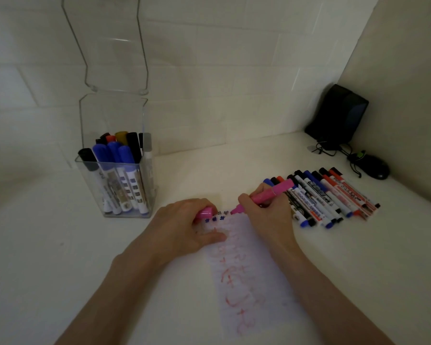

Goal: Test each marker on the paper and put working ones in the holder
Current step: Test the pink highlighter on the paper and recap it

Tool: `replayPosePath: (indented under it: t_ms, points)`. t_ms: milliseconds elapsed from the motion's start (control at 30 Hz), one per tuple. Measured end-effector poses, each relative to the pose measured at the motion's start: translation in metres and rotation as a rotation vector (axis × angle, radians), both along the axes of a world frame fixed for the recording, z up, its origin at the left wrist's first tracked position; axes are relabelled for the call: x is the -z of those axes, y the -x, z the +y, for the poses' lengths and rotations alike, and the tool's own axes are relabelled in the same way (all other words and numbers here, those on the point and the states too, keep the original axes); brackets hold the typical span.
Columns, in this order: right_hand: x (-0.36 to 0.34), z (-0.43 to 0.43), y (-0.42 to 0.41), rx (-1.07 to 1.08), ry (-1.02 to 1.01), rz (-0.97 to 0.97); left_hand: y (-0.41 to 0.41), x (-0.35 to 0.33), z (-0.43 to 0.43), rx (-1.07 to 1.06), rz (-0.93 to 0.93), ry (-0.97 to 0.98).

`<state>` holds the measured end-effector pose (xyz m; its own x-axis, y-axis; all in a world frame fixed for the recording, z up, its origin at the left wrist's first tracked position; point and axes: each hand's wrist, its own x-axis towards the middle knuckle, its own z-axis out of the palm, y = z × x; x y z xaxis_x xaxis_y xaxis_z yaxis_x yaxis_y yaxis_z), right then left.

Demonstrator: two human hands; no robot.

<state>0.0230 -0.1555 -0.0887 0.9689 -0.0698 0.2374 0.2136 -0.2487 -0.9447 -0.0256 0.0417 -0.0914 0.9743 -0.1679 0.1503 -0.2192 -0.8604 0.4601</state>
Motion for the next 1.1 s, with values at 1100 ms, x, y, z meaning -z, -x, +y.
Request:
replayPosePath:
  t_ms: [1100]
  points:
    - [-0.0021, 0.0013, 0.0030, -0.030, 0.028, -0.014, 0.0010, -0.0016, -0.0032, -0.017, 0.004, -0.030]
